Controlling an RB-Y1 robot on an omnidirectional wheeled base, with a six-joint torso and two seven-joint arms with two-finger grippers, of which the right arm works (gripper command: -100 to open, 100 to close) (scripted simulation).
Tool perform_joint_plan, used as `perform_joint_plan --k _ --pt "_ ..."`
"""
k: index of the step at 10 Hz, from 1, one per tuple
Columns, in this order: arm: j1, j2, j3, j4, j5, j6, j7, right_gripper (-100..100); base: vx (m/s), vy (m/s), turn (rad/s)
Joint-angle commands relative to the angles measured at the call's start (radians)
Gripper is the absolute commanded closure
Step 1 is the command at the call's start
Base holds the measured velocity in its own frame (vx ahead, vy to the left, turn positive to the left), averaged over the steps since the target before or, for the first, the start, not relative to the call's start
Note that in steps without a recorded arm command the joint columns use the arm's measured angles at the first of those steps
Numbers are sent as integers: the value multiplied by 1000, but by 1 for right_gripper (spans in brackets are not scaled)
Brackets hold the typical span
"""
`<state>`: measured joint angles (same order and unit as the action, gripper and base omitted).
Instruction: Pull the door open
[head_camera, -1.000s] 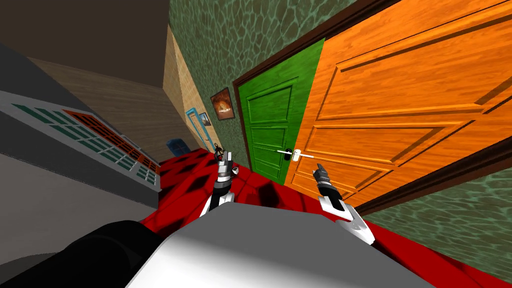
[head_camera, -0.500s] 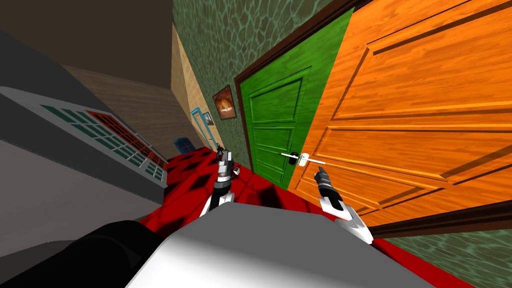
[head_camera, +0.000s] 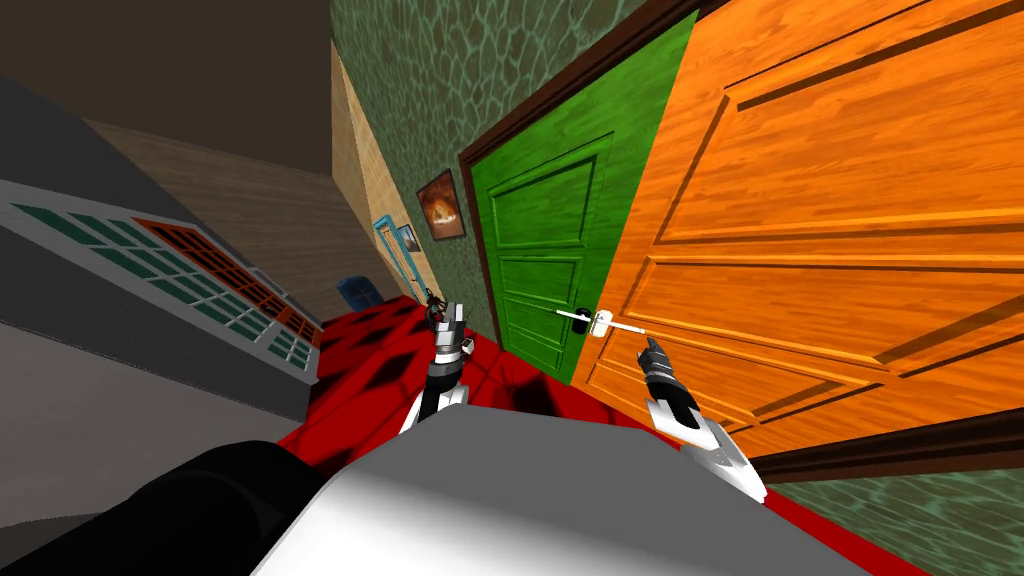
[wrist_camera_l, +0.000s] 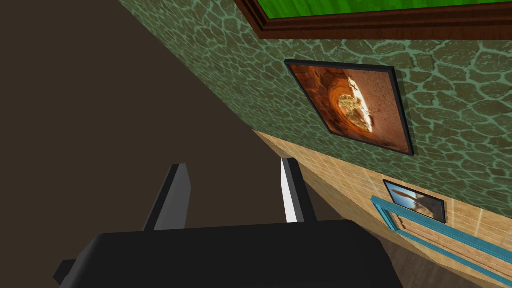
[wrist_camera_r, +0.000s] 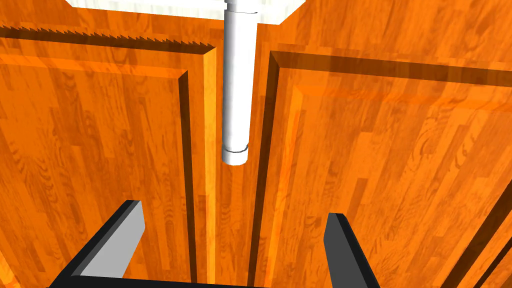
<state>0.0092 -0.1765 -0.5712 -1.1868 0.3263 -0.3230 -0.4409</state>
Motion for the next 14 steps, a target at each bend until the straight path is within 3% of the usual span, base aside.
perform_joint_plan --k 1,4,7,8,9,14 --pt "0 -9 -12 13 -3 -4 3 -100 134 -134 -22" --pt "-5 -9 -17 21 -4 -6 8 -100 150 -90 6" --pt "-32 14 14 23 0 -14 11 -100 185 -1 122" --pt "-17 14 11 -4 1 3 8 -100 109 37 46" --pt "-17 14 11 -4 1 3 8 100 -17 -7 -41" --pt "-17 14 11 -4 1 3 8 100 -19 -4 8"
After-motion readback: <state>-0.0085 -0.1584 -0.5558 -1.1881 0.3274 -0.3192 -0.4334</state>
